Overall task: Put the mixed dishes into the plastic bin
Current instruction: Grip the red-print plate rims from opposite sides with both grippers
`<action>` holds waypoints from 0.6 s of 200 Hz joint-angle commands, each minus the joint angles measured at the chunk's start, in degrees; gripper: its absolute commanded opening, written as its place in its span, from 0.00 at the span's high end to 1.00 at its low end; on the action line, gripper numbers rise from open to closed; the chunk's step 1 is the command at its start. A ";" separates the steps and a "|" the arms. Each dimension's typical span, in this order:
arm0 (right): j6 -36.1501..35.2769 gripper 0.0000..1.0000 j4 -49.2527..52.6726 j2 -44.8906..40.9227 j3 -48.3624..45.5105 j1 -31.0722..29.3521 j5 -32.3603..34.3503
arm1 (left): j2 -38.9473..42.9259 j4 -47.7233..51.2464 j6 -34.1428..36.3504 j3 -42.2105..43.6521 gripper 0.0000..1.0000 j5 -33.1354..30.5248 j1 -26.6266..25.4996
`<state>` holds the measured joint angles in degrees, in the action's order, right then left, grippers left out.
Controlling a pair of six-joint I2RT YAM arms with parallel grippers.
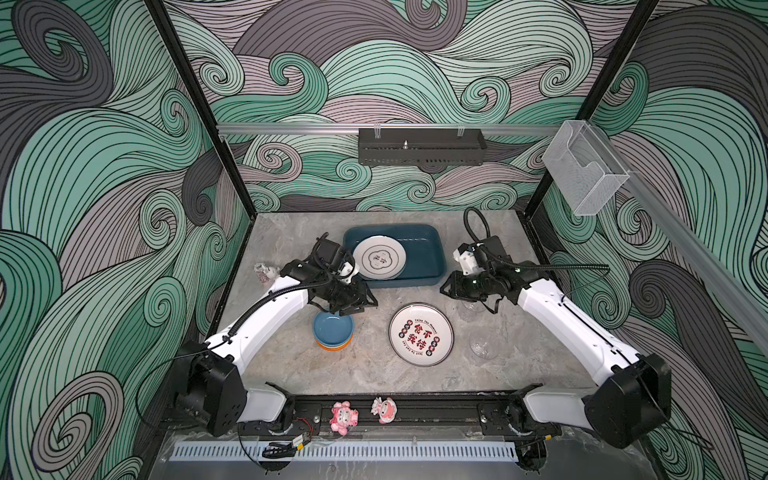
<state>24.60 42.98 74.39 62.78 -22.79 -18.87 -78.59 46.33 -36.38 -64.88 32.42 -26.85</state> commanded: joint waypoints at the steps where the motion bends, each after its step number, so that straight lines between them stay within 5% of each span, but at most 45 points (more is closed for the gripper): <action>1: -1.39 0.65 3.15 -2.74 -2.81 0.36 -1.10 | -1.83 1.05 -0.31 -2.50 0.49 -3.49 -2.37; 120: -0.79 0.63 2.69 -3.90 -12.66 0.37 0.06 | -18.08 -0.95 0.69 -5.65 0.46 -7.28 -9.79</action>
<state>24.03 46.13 70.11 51.20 -22.55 -19.31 -94.15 45.30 -36.56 -67.83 26.94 -35.59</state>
